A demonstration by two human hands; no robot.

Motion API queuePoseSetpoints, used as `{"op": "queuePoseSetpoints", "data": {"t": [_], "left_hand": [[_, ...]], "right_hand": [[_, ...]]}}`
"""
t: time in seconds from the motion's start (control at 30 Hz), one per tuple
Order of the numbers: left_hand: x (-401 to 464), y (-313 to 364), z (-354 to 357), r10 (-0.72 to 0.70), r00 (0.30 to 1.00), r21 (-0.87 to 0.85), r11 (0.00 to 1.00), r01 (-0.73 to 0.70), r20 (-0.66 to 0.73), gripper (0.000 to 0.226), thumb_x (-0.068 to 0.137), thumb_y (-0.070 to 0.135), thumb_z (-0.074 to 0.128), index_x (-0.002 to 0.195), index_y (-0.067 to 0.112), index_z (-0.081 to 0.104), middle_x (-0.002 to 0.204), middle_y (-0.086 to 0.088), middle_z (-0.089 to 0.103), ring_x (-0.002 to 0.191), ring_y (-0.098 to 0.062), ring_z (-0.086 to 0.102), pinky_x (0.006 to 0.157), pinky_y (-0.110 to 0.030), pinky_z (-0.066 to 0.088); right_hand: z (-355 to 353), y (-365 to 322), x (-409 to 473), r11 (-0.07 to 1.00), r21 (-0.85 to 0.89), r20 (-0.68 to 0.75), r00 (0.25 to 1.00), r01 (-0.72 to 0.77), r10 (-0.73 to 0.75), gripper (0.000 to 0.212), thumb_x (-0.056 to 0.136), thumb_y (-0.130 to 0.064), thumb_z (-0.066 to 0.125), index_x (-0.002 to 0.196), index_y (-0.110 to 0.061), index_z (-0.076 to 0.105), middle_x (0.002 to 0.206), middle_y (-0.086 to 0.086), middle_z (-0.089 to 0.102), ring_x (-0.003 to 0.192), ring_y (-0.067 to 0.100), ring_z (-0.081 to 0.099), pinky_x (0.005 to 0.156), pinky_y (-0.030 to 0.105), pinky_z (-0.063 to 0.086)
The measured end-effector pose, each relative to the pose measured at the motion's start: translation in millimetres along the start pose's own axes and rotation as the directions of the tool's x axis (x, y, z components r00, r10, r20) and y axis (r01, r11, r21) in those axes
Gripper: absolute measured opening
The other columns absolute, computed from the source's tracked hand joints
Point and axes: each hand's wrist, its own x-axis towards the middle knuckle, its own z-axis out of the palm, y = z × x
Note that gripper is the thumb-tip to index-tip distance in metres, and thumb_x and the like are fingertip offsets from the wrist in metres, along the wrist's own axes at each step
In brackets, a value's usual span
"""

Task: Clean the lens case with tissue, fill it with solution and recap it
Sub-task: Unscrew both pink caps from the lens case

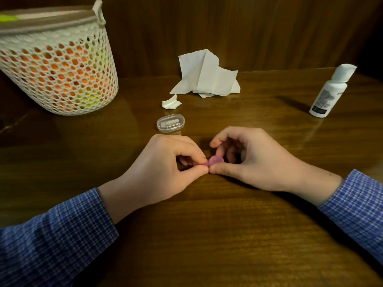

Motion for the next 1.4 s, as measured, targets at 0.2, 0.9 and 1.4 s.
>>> {"op": "queuePoseSetpoints", "data": {"t": [0.2, 0.9, 1.4], "left_hand": [[0.8, 0.0, -2.8, -0.013, 1.0, -0.014, 1.0, 0.013, 0.01, 0.017, 0.084, 0.026, 0.077, 0.1, 0.021, 0.081, 0.1, 0.014, 0.076, 0.095, 0.001, 0.07, 0.081, -0.019, 0.057], [1.3, 0.4, -2.9, -0.009, 1.0, -0.01, 1.0, 0.009, 0.028, 0.016, 0.084, 0.024, 0.078, 0.1, 0.02, 0.08, 0.098, 0.012, 0.075, 0.092, -0.004, 0.071, 0.077, -0.023, 0.058], [1.1, 0.3, -3.6, -0.009, 0.999, -0.011, 1.0, 0.01, 0.036, 0.017, 0.084, 0.027, 0.077, 0.099, 0.021, 0.081, 0.098, 0.014, 0.074, 0.093, -0.003, 0.07, 0.078, -0.023, 0.058]], "right_hand": [[-3.0, 1.4, 1.3, 0.996, 0.084, 0.003, 1.0, -0.018, 0.018, 0.035, 0.072, -0.025, 0.092, 0.102, -0.026, 0.073, 0.087, -0.012, 0.076, 0.075, 0.005, 0.071, 0.064, 0.016, 0.055], [-3.4, 1.9, 2.3, 0.996, 0.084, 0.044, 0.999, -0.014, 0.01, 0.047, 0.075, -0.026, 0.09, 0.116, -0.029, 0.068, 0.094, -0.012, 0.076, 0.083, 0.005, 0.071, 0.068, 0.018, 0.056], [-3.4, 0.2, 3.6, 0.997, 0.074, 0.041, 0.999, -0.001, -0.002, 0.047, 0.075, -0.026, 0.09, 0.116, -0.027, 0.067, 0.094, -0.011, 0.075, 0.085, 0.005, 0.072, 0.067, 0.019, 0.057]]}}
